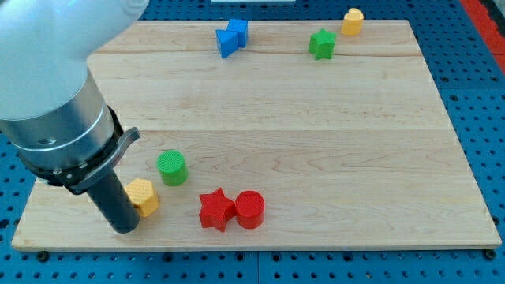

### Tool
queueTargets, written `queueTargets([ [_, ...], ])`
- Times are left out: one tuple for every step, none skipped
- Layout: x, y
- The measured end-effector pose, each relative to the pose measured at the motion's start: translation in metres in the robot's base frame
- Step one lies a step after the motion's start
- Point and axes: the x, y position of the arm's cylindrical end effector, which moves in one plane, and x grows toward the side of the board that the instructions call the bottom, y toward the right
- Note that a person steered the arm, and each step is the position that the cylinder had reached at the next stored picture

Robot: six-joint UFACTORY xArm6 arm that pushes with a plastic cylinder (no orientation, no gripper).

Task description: Move the yellow hexagon left to the green circle

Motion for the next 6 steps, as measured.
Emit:
queueTargets([
  [-0.002,-0.002],
  [0.001,0.024],
  [-0.038,0.044],
  [-0.055,0.017],
  [-0.082,0.004],
  [-0.128,0.003],
])
